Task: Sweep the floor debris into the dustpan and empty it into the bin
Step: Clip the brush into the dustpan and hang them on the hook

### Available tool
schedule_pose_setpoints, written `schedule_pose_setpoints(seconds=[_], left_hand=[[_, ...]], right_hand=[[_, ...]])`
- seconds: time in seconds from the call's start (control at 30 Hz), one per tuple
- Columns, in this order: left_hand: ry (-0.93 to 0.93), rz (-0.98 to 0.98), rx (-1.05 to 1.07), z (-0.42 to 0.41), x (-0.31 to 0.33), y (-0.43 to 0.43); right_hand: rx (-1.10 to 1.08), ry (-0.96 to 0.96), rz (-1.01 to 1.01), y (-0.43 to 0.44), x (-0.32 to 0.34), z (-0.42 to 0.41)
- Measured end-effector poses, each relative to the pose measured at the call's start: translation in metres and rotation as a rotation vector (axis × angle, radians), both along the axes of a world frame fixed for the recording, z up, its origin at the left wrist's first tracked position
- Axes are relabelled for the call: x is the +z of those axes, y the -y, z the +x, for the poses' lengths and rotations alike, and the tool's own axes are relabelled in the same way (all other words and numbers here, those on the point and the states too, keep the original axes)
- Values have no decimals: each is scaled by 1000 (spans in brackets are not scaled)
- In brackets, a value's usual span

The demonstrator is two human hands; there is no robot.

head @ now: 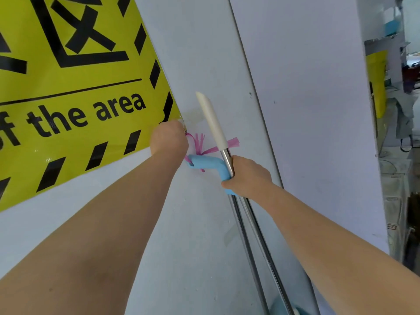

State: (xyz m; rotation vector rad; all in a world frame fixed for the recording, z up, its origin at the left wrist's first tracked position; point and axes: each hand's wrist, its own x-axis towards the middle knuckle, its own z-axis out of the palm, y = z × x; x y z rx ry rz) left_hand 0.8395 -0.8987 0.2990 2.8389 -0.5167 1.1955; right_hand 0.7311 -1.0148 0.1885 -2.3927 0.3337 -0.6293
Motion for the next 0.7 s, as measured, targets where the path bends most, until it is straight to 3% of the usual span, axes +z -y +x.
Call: schedule_pose_setpoints(seconds=[0.2, 0.7], left_hand=[[-63, -173, -83, -4, -18, -6], [-315, -209, -153, -38, -89, -15]], right_hand=[[-18, -24, 21, -3, -18, -1], [-83, 6, 101, -5, -69, -11]])
